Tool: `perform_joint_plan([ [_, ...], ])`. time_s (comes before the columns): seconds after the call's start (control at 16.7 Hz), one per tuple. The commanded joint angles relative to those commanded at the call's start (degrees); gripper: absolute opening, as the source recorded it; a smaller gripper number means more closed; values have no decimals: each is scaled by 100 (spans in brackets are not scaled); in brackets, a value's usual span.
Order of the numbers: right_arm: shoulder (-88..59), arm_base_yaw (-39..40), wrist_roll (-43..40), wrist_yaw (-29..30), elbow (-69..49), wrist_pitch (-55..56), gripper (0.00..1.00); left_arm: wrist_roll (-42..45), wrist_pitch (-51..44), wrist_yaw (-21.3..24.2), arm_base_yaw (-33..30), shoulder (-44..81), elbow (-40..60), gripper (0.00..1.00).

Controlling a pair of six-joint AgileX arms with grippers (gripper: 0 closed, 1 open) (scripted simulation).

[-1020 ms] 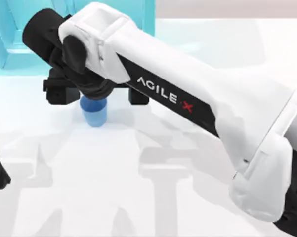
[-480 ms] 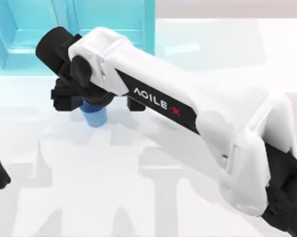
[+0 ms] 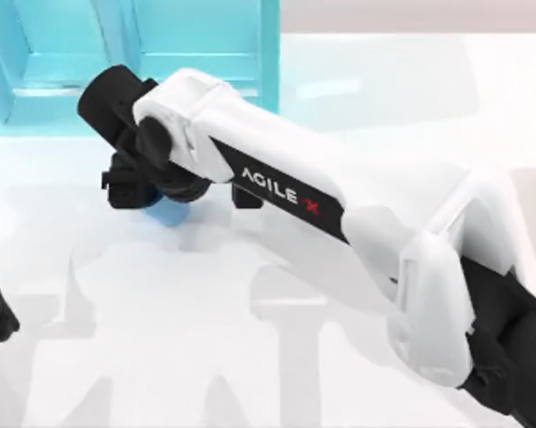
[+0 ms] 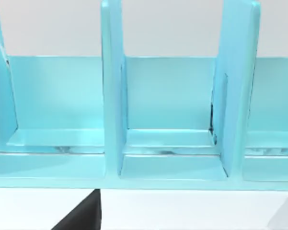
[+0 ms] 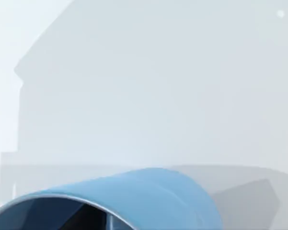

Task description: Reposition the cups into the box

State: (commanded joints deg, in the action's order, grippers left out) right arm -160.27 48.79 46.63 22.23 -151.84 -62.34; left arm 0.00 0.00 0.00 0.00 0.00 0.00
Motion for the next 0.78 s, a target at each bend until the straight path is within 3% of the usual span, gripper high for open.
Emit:
perform_joint_plan([
  [0.66,0,0,0,0,0,0,2,0,0,0,0,0,0,100],
  [0.78,0,0,0,0,0,0,0,0,0,0,0,0,0,100],
])
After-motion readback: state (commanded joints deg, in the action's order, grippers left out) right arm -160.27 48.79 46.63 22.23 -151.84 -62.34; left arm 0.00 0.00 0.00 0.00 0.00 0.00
